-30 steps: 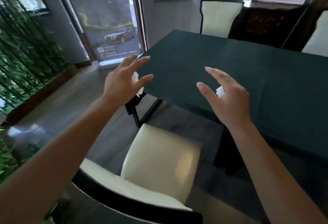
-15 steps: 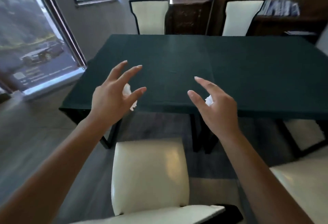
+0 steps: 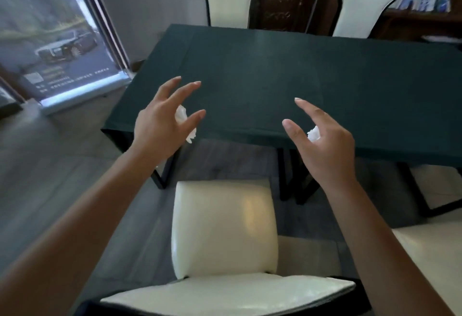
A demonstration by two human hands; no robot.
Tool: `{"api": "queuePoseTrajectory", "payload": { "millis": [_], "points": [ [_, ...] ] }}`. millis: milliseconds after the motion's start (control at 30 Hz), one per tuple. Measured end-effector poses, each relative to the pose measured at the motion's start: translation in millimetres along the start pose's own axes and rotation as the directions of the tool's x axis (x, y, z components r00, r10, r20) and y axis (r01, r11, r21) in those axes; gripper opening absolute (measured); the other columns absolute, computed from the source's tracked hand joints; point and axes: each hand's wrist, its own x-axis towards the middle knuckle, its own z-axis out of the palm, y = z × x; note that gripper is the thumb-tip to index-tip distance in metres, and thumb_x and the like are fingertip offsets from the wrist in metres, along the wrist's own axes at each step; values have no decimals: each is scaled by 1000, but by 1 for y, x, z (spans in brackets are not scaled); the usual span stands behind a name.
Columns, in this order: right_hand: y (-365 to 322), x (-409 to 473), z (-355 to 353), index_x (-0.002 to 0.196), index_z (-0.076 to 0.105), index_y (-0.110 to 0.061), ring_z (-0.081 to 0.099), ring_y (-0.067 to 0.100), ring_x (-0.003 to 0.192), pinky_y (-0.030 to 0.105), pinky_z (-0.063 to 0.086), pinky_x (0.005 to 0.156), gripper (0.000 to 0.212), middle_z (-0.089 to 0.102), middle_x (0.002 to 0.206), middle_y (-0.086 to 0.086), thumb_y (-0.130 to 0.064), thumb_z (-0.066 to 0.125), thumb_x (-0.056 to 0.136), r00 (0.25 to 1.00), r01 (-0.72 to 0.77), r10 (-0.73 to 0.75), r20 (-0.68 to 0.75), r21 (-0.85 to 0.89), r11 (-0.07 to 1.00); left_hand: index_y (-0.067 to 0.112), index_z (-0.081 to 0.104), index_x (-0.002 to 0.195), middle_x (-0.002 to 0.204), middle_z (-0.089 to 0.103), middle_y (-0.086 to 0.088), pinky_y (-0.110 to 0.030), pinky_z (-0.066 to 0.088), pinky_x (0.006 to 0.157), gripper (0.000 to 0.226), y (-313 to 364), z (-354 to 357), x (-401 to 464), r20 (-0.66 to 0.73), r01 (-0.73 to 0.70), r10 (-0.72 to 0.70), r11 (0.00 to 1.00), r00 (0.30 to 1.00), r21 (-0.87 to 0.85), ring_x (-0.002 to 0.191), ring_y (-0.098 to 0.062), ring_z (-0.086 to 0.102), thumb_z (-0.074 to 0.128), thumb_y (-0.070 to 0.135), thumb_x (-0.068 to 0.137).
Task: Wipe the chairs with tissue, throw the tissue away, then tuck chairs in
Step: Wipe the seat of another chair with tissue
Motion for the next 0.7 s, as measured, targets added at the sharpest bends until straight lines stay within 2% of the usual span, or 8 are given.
{"api": "queuePoseTrajectory", "payload": {
  "millis": [100,167,300,367,467,567,667,700],
  "points": [
    [-3,-1,24,138,62,-33,58,9,83,22,46,82,47,74,110,1,-51,65,95,998,18,-19,57,23,1000,51,47,145,161,34,15,-42,44,102,55,-8,-6,-6,16,35,-36,998,999,57,137,-16,50,66,52,93],
    [-10,-2,35,137,63,-33,65,16,89,20,45,82,46,75,112,1,-51,65,95,996,38,-42,76,47,998,51,46,146,162,34,14,-42,43,103,55,-16,-11,-5,13,52,-53,995,998,85,138,-16,49,65,53,94],
    [-21,-1,44,136,64,-32,69,15,99,16,47,86,44,69,130,-10,-50,66,96,995,74,-79,66,76,994,51,45,146,161,34,15,-42,44,103,56,-29,-15,-3,-5,58,-58,995,998,83,138,-16,49,65,53,94],
    [-25,-1,46,135,64,-33,69,15,99,14,47,86,43,68,132,-11,-50,66,96,996,68,-71,54,67,995,51,46,146,161,35,14,-42,45,102,56,-33,-15,-2,-4,48,-48,996,999,69,137,-16,50,65,53,93],
    [-31,-6,52,134,65,-33,67,13,93,3,40,83,42,70,128,-10,-50,66,95,999,28,-29,14,59,998,50,47,146,162,35,13,-43,47,100,56,-42,-15,1,2,28,-28,998,1000,49,136,-18,52,66,52,93],
    [-44,-14,66,133,65,-33,53,3,78,3,40,76,41,71,98,-4,-49,66,95,999,-25,26,-22,47,999,49,47,146,162,35,12,-38,47,94,55,-58,-19,7,9,-9,8,999,1000,38,133,-18,54,66,51,94],
    [-65,-23,84,134,65,-34,54,-1,79,3,40,78,42,72,120,-8,-50,66,95,998,-51,51,-33,-3,999,49,48,146,162,34,12,-34,45,90,54,-86,-26,15,22,-51,50,999,999,12,131,-17,55,65,51,94],
    [-74,-26,91,134,65,-34,54,-1,77,4,41,78,42,72,121,-9,-49,66,95,997,-64,64,-35,-15,998,49,48,146,162,34,12,-36,46,92,54,-97,-29,17,31,-54,54,999,998,1,131,-17,55,65,51,94]
  ]
}}
